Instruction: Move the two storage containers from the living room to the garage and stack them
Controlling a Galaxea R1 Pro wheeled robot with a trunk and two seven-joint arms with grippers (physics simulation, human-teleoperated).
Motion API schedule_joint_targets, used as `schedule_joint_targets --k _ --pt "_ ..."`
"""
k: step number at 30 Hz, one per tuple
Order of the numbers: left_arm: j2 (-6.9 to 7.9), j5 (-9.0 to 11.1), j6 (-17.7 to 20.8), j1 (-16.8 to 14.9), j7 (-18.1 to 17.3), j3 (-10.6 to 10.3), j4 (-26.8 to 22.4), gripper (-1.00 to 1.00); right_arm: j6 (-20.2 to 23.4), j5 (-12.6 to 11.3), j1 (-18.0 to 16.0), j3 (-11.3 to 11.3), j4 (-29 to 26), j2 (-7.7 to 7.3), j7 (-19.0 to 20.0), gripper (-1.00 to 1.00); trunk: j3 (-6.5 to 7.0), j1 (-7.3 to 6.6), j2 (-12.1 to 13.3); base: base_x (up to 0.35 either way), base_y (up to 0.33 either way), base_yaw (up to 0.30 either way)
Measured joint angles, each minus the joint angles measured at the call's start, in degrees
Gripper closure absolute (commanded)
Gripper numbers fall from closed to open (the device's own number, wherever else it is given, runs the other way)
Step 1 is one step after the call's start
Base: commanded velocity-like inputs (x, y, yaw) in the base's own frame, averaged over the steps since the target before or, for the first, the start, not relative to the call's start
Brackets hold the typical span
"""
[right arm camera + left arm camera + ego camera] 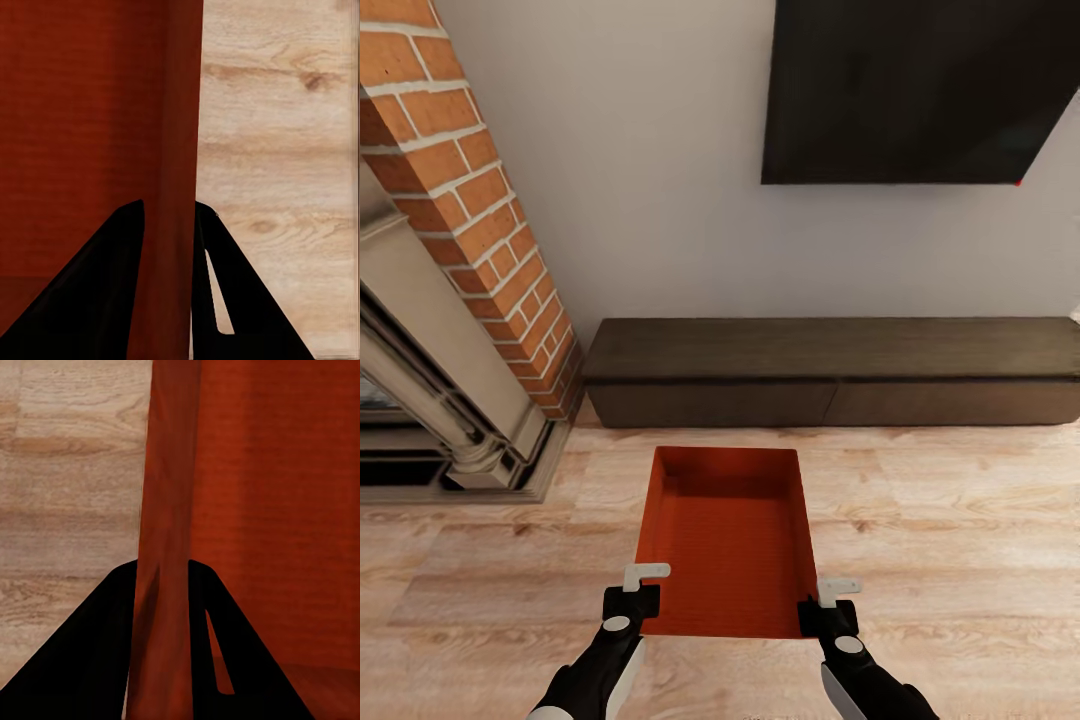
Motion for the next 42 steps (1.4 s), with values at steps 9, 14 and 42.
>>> schedule_joint_targets --k 9,14,42 --pt "0.00 0.00 0.00 0.00 0.01 0.00 0.00 1.00 0.00 0.00 0.00 0.00 0.00 0.00 0.00 1.00 -0.36 0.00 0.00 0.000 0.000 -0.202" --pt "0.00 0.00 0.00 0.00 0.00 0.00 0.00 1.00 0.00 0.00 0.00 0.00 0.00 0.00 0.00 1.00 -0.56 0.00 0.00 0.000 0.000 -0.202" --pt "0.00 0.01 0.08 0.00 -0.03 0.08 0.06 1.00 0.15 0.00 0.00 0.01 0.00 0.02 0.00 1.00 -1.66 0.00 0.00 0.000 0.000 -0.193"
